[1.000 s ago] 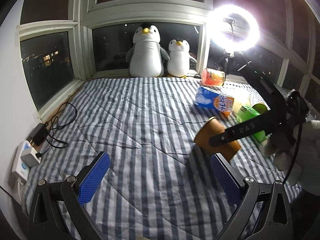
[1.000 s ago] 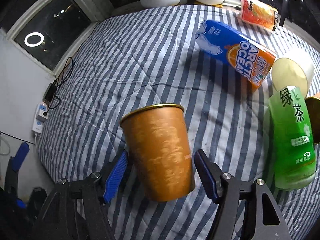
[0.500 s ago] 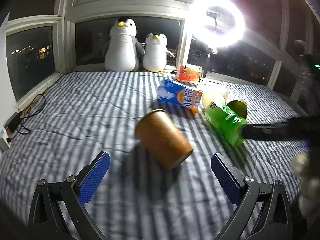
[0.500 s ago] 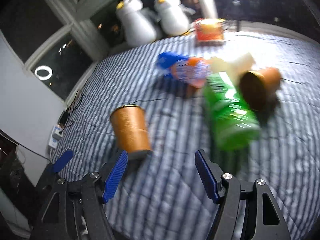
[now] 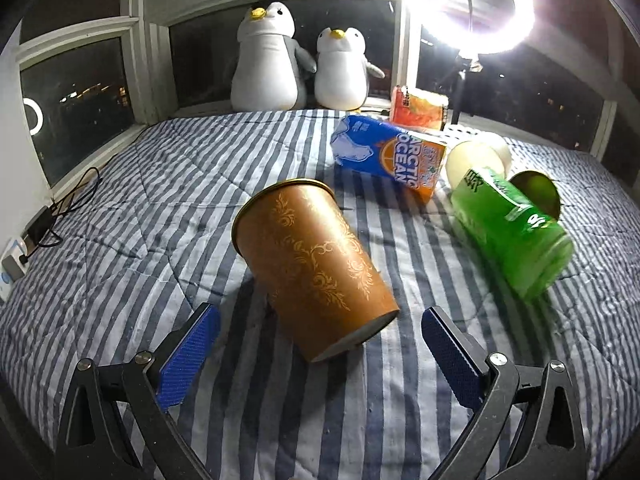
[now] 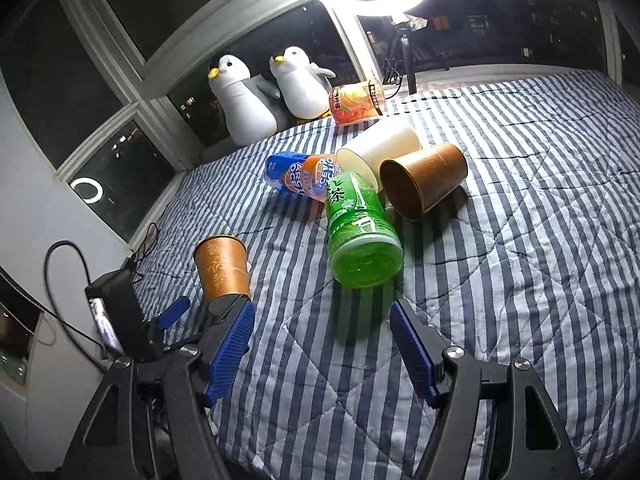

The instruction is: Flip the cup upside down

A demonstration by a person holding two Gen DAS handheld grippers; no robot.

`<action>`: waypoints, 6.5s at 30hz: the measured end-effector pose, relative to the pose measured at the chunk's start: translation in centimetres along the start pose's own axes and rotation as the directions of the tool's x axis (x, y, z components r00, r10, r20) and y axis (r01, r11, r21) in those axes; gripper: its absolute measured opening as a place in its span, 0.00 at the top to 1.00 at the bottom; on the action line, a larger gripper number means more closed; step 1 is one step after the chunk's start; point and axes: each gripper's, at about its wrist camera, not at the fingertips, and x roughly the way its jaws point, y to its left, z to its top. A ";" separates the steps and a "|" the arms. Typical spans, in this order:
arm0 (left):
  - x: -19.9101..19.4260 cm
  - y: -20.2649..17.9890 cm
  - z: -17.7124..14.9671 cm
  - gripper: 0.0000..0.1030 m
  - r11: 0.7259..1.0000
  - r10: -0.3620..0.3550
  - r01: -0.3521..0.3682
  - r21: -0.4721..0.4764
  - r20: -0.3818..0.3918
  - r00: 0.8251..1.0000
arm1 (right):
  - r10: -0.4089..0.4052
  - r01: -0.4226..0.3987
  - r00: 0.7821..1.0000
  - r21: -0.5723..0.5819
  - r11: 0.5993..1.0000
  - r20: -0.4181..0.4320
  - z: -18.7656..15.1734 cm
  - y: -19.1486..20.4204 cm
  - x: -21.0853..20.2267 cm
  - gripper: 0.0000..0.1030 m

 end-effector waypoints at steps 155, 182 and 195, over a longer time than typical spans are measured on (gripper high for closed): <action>-20.4 11.7 2.3 0.00 0.995 -0.097 0.090 0.037 0.266 0.959 | -0.235 0.355 0.856 -0.193 0.915 0.461 -6.5 13.8 -4.8 0.02; -20.2 11.3 2.6 0.00 0.995 -0.104 0.097 0.038 0.272 0.957 | -0.234 0.359 0.852 -0.198 0.912 0.469 -6.3 13.7 -4.9 0.02; -20.5 11.2 2.7 0.00 0.994 -0.108 0.099 0.044 0.273 0.956 | -0.234 0.361 0.851 -0.201 0.911 0.470 -6.2 13.7 -5.0 0.02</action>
